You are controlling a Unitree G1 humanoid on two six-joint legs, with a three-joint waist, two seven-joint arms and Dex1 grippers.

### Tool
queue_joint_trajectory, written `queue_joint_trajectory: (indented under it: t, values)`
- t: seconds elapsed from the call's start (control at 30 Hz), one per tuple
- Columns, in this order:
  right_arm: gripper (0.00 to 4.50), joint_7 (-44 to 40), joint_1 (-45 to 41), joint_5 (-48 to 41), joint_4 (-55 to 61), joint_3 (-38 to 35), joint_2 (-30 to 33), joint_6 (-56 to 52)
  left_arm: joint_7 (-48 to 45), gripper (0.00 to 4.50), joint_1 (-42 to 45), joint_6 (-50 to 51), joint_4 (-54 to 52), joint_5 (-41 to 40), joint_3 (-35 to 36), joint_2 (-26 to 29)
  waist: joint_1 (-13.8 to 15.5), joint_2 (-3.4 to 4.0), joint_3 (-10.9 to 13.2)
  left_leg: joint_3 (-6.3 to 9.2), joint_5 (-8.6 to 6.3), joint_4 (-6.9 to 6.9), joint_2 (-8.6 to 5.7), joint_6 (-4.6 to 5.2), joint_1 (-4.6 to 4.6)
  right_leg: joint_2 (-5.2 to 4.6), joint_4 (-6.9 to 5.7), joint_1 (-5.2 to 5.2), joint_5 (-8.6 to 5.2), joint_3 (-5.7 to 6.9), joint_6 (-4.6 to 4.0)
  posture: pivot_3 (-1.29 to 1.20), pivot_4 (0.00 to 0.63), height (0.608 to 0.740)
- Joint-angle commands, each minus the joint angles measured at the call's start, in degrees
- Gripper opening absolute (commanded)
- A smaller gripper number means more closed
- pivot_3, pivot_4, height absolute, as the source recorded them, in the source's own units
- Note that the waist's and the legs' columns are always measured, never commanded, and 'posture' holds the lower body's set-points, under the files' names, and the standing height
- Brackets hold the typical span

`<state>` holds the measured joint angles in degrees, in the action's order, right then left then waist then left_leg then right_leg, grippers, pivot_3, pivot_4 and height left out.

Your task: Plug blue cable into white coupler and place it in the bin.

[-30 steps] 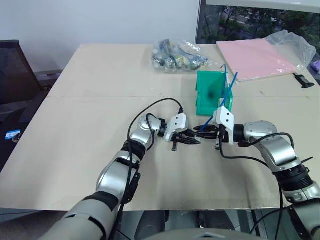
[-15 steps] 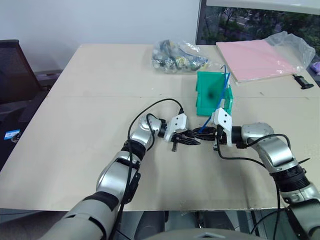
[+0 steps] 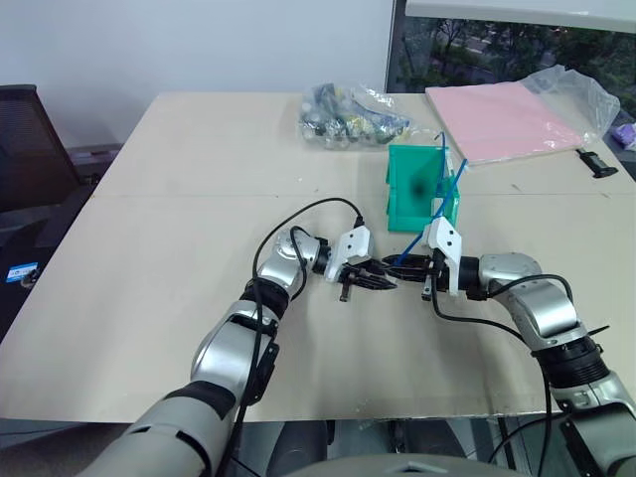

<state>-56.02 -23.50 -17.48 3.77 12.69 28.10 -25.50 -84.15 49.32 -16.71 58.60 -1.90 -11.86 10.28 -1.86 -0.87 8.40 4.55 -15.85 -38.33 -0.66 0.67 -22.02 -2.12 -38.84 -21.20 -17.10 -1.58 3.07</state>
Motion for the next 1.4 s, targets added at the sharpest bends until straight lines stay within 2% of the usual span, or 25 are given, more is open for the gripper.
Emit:
queue_joint_trajectory:
  t: [0.03,0.1,0.13,0.3,0.43,0.5,0.57,0.7,0.9,0.97,1.0,1.07,1.13,1.17,1.27,1.4]
  values:
    - [0.0,-0.38,0.08,-0.68,2.16,0.23,0.84,-2.89,1.18,3.27,-1.23,-0.58,-2.66,-0.18,0.17,-0.15,0.0,0.0,0.0,0.0,0.0,0.0,0.0,0.0,-0.02,0.0,0.0,-0.02,0.0,0.0,0.0,0.0,0.15,0.74]
    - [0.0,-0.34,-0.11,-1.15,3.17,-0.24,1.22,-3.7,1.33,4.22,-2.21,-0.21,-4.51,-0.6,0.5,0.61,0.01,0.0,0.01,0.01,0.0,0.0,0.0,0.0,-0.05,-0.02,0.01,-0.04,0.0,-0.01,0.0,0.0,0.15,0.74]
    - [0.0,-0.23,-0.2,-1.35,3.49,-0.41,1.31,-4.03,1.23,4.44,-2.57,0.03,-5.27,-0.77,0.57,0.89,0.0,0.0,0.01,0.01,0.0,0.0,0.01,0.0,-0.07,-0.03,0.01,-0.06,0.0,-0.01,0.0,0.0,0.15,0.74]
    - [0.0,0.62,-2.18,-6.32,8.04,-5.72,2.75,-8.13,4.43,4.44,-8.46,6.35,-18.95,-4.62,3.5,4.82,-0.44,0.04,0.07,0.03,0.01,-0.02,0.14,-0.02,-0.44,-0.05,-0.07,-0.46,0.01,-0.08,0.0,0.0,0.15,0.74]
    - [0.0,5.56,-9.41,-15.88,8.65,-15.73,1.81,-17.05,13.54,4.44,-16.47,25.3,-44.23,-10.95,8.13,8.57,-0.5,0.17,0.23,0.26,0.02,-0.02,0.11,-0.03,-0.6,-0.07,-0.07,-0.63,0.01,-0.18,-0.01,0.0,0.15,0.74]
    - [0.0,7.08,-12.15,-18.54,7.47,-18.19,2.1,-20.47,17.98,4.44,-18.31,33.33,-52.88,-13.83,9.83,9.21,-0.29,0.19,0.25,0.31,0.02,-0.02,0.11,-0.04,-0.67,-0.2,-0.03,-0.64,0.01,-0.19,-0.01,0.0,0.15,0.74]
    - [0.0,8.63,-17.16,-18.81,1.7,-19.45,2.95,-24.17,24.01,4.44,-18.46,41.33,-60.76,-16.24,12.06,9.35,0.17,0.19,0.25,0.44,0.02,-0.02,0.06,-0.03,-0.7,-0.41,0.01,-0.62,0.01,-0.12,-0.01,0.0,0.15,0.74]
    - [0.0,10.31,-28.13,-10.16,-16.39,-14.66,4.81,-22.05,35.04,4.44,-15.46,52.37,-70.17,-19.32,15.21,8.35,0.4,0.21,0.27,0.38,0.02,-0.05,-0.17,-0.04,-0.68,-0.44,-0.02,-0.6,0.02,-0.01,0.0,0.0,0.15,0.74]
    - [0.0,10.24,-41.93,-0.44,-41.77,-9.92,-0.24,-9.88,41.49,4.44,-13.08,56.68,-73.67,-20.22,14.86,8.83,-0.39,0.22,0.28,0.23,0.19,0.05,-0.25,-0.33,-0.7,-0.42,0.0,-0.73,0.01,-0.12,0.02,0.0,0.15,0.74]
    - [0.86,11.78,-45.9,2.92,-49.89,-9.1,-1.77,-4.99,42.35,4.5,-12.91,56.54,-73.34,-20.52,14.95,9.06,-0.54,0.23,0.29,0.23,0.23,0.12,-0.25,-0.39,-0.74,-0.41,0.01,-0.82,0.01,-0.17,0.03,0.0,0.15,0.74]
    - [1.09,13.02,-47.49,4.47,-53.32,-8.93,-2.27,-2.75,42.54,4.5,-12.92,56.41,-73.19,-20.7,14.89,9.27,-0.67,0.24,0.3,0.21,0.24,0.14,-0.25,-0.42,-0.77,-0.4,0.01,-0.87,0.01,-0.22,0.02,0.0,0.15,0.74]
    - [2.08,15.27,-50.16,6.55,-58.87,-9.5,-2.88,1.3,42.78,4.5,-13.11,56.1,-73.0,-21.02,14.64,9.59,-0.54,0.24,0.31,0.18,0.27,0.19,-0.26,-0.47,-0.77,-0.37,0.01,-0.96,0.01,-0.33,0.02,0.0,0.15,0.74]
    - [2.92,19.32,-52.34,7.47,-62.56,-11.33,-3.24,5.24,42.77,4.5,-13.56,55.67,-73.01,-20.96,14.21,10.05,-0.48,0.25,0.32,0.19,0.28,0.19,-0.25,-0.48,-0.8,-0.37,0.01,-0.98,0.01,-0.33,0.02,0.0,0.15,0.74]
    - [3.13,21.45,-53.05,8.1,-63.83,-11.88,-3.1,6.89,42.92,4.5,-13.7,55.67,-73.02,-21.28,14.26,10.02,-0.46,0.25,0.32,0.18,0.28,0.19,-0.25,-0.49,-0.81,-0.38,0.01,-1.0,0.01,-0.34,0.03,0.0,0.15,0.74]
    - [4.28,25.11,-53.95,10.24,-66.21,-12.52,-1.87,11.04,43.13,4.5,-13.89,55.55,-73.14,-21.87,14.18,10.14,-0.43,0.26,0.33,0.15,0.3,0.19,-0.29,-0.53,-0.85,-0.43,-0.01,-1.04,0.01,-0.38,0.03,0.0,0.15,0.74]
    - [4.28,24.03,-52.64,11.12,-65.52,-13.92,1.89,11.78,43.19,4.5,-14.3,55.44,-73.43,-22.22,13.79,10.58,-0.35,0.27,0.34,0.11,0.3,0.19,-0.3,-0.53,-0.86,-0.44,0.0,-1.04,0.02,-0.4,0.03,0.0,0.15,0.74]
